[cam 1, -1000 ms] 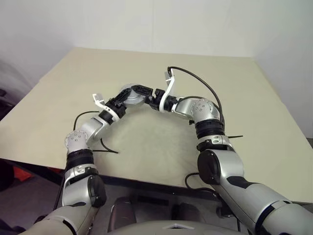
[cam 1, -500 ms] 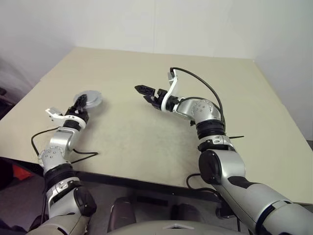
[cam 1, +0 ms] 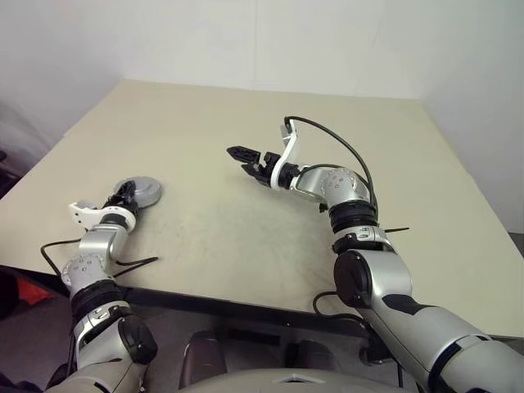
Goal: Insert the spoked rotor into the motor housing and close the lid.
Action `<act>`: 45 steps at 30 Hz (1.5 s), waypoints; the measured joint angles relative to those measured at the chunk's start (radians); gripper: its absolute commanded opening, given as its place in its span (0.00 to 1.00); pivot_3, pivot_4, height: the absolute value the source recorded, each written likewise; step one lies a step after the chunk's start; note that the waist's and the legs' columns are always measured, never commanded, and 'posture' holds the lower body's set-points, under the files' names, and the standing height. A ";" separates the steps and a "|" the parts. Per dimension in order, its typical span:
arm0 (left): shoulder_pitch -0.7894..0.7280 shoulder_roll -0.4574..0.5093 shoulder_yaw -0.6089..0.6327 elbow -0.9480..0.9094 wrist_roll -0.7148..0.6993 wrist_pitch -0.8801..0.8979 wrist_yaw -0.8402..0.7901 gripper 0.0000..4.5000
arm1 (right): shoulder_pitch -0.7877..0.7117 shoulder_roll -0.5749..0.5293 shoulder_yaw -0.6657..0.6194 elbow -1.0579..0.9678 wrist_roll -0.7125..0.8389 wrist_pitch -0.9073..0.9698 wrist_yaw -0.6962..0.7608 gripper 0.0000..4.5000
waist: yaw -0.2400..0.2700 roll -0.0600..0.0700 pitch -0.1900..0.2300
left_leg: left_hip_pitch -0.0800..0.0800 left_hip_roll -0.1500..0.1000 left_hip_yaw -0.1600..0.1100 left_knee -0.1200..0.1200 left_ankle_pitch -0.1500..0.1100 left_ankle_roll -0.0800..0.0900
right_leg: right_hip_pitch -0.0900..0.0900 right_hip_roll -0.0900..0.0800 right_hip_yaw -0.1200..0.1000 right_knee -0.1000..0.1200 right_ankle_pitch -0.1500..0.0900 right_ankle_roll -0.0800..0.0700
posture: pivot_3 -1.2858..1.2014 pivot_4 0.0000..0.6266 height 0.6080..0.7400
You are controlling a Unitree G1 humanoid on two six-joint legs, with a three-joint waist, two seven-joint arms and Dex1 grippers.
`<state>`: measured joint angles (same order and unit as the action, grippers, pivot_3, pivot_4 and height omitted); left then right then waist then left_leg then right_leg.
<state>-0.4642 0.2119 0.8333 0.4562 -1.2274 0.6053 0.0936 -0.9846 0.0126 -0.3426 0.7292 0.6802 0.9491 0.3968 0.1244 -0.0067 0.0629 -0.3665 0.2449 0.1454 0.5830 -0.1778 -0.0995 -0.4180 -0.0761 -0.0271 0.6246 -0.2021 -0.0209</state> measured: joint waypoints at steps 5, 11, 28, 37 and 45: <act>-0.001 0.001 0.002 0.001 -0.004 0.003 0.012 0.49 | 0.000 0.000 -0.001 0.000 0.000 0.000 -0.006 0.99 | -0.001 0.000 0.000 | 0.001 0.000 0.000 0.000 0.000 0.000 | 0.000 0.000 0.000 0.001 0.000 0.000 | 0.52 0.00 1.00; 0.026 0.005 -0.005 -0.046 -0.031 0.064 0.031 0.82 | 0.000 0.001 -0.001 0.001 0.000 0.000 -0.008 1.00 | -0.001 0.000 0.000 | 0.002 0.000 0.000 0.000 0.000 0.000 | 0.001 0.000 0.000 0.001 0.000 0.000 | 0.52 0.00 1.00; 0.326 -0.038 -0.117 -0.357 -0.463 0.370 0.326 0.96 | 0.000 -0.011 0.000 0.024 -0.009 0.019 -0.009 1.00 | 0.003 0.007 -0.016 | 0.018 -0.006 0.002 -0.001 -0.004 0.006 | 0.020 -0.005 0.002 -0.003 -0.006 0.001 | 0.52 0.00 1.00; 0.295 0.004 -0.381 -0.395 -0.452 0.445 0.271 0.96 | 0.064 -0.075 0.200 -0.070 -0.153 -0.109 0.139 1.00 | 0.028 0.007 -0.018 | 0.017 -0.007 0.002 0.000 -0.002 0.003 | 0.026 -0.010 -0.003 -0.002 -0.010 0.010 | 0.52 0.00 1.00; 0.177 0.176 -0.663 -0.486 -0.116 0.482 -0.071 0.96 | 0.302 -0.388 0.564 -0.189 -0.459 -0.555 0.582 1.00 | 0.015 0.004 -0.018 | 0.017 -0.006 0.002 0.000 -0.002 0.002 | 0.026 -0.009 -0.003 -0.002 -0.007 0.005 | 0.52 0.00 1.00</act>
<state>-0.2871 0.3882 0.1702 -0.0301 -1.3433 1.0871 0.0223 -0.6828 -0.3754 0.2216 0.5403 0.2214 0.3944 0.9785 0.1395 -0.0029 0.0450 -0.3500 0.2392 0.1472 0.5827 -0.1794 -0.0971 -0.3921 -0.0856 -0.0304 0.6222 -0.2091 -0.0160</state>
